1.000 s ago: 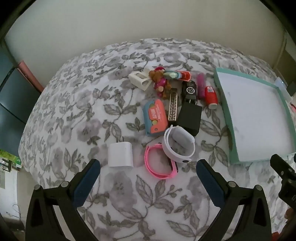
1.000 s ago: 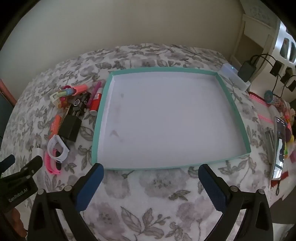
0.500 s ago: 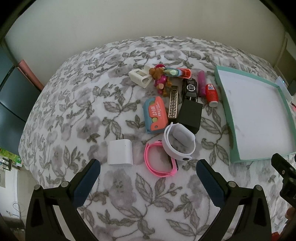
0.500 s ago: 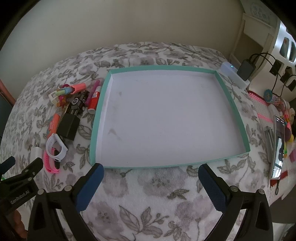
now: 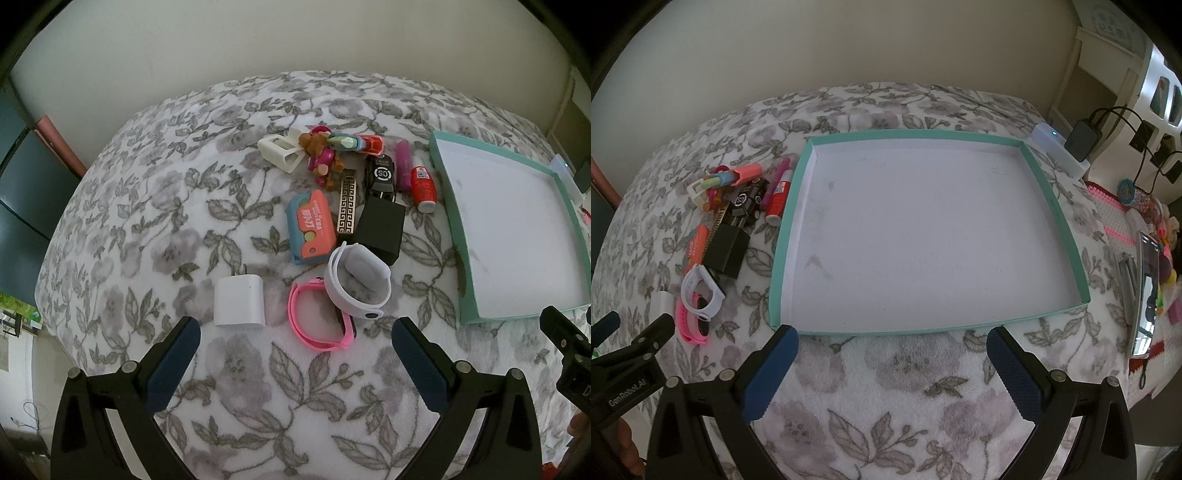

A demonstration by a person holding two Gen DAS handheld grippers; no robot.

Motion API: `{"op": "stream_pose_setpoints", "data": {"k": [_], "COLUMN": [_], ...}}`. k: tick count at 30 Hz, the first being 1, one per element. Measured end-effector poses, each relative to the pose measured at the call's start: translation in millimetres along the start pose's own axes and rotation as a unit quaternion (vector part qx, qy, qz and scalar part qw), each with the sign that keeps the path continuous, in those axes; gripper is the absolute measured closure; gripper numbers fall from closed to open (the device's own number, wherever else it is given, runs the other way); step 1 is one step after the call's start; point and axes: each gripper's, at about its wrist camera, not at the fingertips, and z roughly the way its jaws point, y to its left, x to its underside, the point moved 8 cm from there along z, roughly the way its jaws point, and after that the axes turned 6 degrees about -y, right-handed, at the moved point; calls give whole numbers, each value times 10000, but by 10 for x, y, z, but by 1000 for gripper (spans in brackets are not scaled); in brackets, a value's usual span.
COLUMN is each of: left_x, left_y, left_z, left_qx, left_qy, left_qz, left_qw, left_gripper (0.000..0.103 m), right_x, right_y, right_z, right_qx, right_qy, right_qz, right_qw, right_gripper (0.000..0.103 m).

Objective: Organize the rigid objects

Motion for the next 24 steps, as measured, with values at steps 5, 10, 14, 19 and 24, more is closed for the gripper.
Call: {"op": "stream_pose_setpoints", "data": {"k": [5, 10, 14, 19, 24], "left_x": [8, 21, 31, 35, 40], "left_y": [2, 9, 11, 6, 7], "left_z": [2, 4, 16, 25, 25], "left_qx": [-3, -8, -13, -33, -33], "left_qy": [-3, 4, 27, 48, 48], "left_qz": [-2, -12, -21, -36, -34], "left_qw": [10000, 10000, 10000, 10000, 10000], "left_gripper": [0, 0, 0, 0, 0], "right_x": [-1, 0, 1, 2, 3], "right_y": [2, 5, 5, 4, 5], "right_z": [2, 5, 7, 10, 11], "right_qx": [-2, 3, 2, 0, -5], "right_qy": [-1, 6, 3, 6, 2], "right_qz": [2, 2, 0, 0, -1], "right_qw": [10000, 10000, 10000, 10000, 10000], "right_gripper": [0, 0, 0, 0, 0]}}
